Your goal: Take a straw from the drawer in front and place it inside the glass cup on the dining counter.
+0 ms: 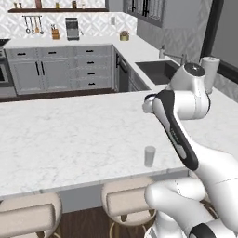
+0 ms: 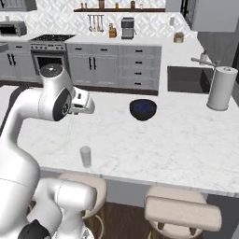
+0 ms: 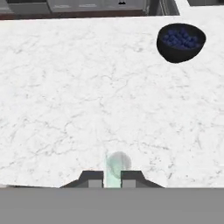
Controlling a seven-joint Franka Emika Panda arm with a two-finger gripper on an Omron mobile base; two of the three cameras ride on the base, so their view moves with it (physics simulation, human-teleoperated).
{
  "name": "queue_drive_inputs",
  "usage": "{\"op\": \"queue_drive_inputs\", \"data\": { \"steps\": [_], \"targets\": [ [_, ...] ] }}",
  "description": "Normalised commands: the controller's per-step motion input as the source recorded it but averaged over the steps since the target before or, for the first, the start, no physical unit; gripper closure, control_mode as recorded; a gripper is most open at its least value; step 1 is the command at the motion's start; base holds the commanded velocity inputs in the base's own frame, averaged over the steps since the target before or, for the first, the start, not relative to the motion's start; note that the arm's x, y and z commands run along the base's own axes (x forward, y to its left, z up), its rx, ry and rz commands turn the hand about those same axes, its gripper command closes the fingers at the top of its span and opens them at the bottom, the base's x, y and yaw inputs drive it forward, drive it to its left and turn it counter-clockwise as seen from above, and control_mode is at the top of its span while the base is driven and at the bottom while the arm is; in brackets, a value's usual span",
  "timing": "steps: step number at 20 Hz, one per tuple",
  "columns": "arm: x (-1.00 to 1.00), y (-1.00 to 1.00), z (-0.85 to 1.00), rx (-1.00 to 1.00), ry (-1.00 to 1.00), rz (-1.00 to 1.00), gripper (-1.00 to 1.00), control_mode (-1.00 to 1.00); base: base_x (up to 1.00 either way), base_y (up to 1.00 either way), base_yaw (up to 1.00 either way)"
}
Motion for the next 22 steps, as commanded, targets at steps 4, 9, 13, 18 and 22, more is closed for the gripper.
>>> {"op": "queue_drive_inputs", "data": {
  "steps": [4,9,13,18,22],
  "targets": [
    [0.11,-0.06,0.04,0.04,0.0,0.04,1.0,-1.0,0.63,-0.02,0.11],
    [0.05,-0.32,0.25,0.22,-0.03,0.23,1.0,-1.0,0.0,0.0,0.0],
    [0.0,-0.3,0.07,0.25,-0.17,0.35,1.0,-1.0,0.0,0.0,0.0],
    [0.01,-0.04,0.0,0.34,-0.21,0.39,1.0,-1.0,0.0,0.0,0.0],
    [0.01,0.0,0.0,0.35,-0.28,0.34,1.0,-1.0,0.0,0.0,0.0]
  ]
}}
